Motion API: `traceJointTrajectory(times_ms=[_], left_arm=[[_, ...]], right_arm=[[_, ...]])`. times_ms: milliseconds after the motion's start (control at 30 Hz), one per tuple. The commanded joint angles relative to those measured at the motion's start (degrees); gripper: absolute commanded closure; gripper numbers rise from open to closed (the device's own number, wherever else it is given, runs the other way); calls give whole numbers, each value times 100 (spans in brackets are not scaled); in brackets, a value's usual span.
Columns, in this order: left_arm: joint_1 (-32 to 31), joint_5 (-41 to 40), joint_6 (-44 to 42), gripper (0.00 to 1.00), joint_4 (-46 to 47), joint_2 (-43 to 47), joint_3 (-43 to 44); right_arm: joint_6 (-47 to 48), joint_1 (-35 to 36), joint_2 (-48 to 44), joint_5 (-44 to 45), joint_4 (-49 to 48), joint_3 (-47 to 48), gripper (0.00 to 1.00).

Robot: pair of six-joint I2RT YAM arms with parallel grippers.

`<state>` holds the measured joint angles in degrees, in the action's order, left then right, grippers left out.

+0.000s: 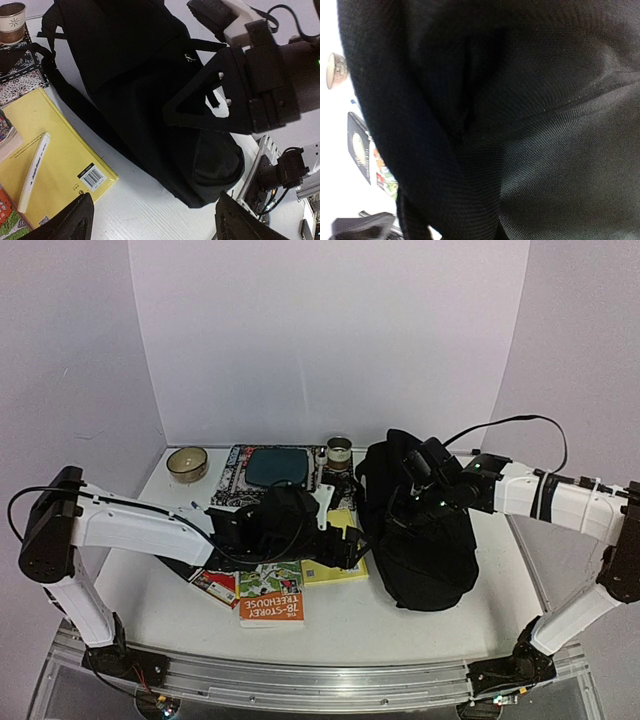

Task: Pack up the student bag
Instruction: Pass from the right arm to the left

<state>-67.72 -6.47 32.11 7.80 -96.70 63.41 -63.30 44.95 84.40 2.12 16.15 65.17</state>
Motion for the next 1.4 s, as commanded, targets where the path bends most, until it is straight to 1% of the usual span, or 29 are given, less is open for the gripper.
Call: traceJointTrajectory(times_ms=[0,133,233,367,467,500,533,633,667,767,800,833,933,1000,1067,1133,1233,1300,1367], left_arm=[[-16,-267,147,19,354,-425,490],[-20,-232,190,22,633,-658,580],[-23,-34,212,24,781,-834,715],[-48,92,250,25,848,-1029,867],[-64,235,289,28,899,-1159,936],[-70,250,287,31,906,-1190,944],[-74,246,287,36,907,-1215,941],[-75,184,284,59,906,-1215,868],[-75,176,277,67,906,-1191,833],[-75,135,229,91,907,-1019,671],[-70,118,211,97,907,-945,599],[-64,125,187,100,907,-866,513],[-44,345,53,100,892,-650,321],[-19,547,38,100,890,-493,182],[4,797,34,100,882,-356,45],[44,1089,31,100,874,-236,-82],[79,1377,0,100,851,-85,-245],[120,1507,-36,100,798,27,-348],[171,1607,-61,100,708,126,-437]], right_arm=[[-309,123,-74,293,-440,131,100],[-366,189,-34,268,-544,129,100],[-385,240,38,227,-616,133,99],[-364,287,115,135,-682,164,98],[-297,297,153,116,-716,209,97],[-254,298,167,104,-718,233,96],[-203,295,178,95,-716,259,95],[-14,295,164,107,-710,301,90],[67,291,151,112,-710,311,87],[530,294,90,122,-698,381,72],[717,295,57,112,-681,407,66],[915,292,19,109,-647,426,60],[1540,206,-141,50,-411,450,42],[1988,73,-243,-37,-88,492,30],[2395,-200,-340,-87,223,455,25],[2745,-631,-444,-223,422,294,23],[3168,-1269,-555,-390,515,-33,18],[3497,-1525,-552,-352,563,-183,12],[3731,-1846,-481,-363,581,-301,10]])
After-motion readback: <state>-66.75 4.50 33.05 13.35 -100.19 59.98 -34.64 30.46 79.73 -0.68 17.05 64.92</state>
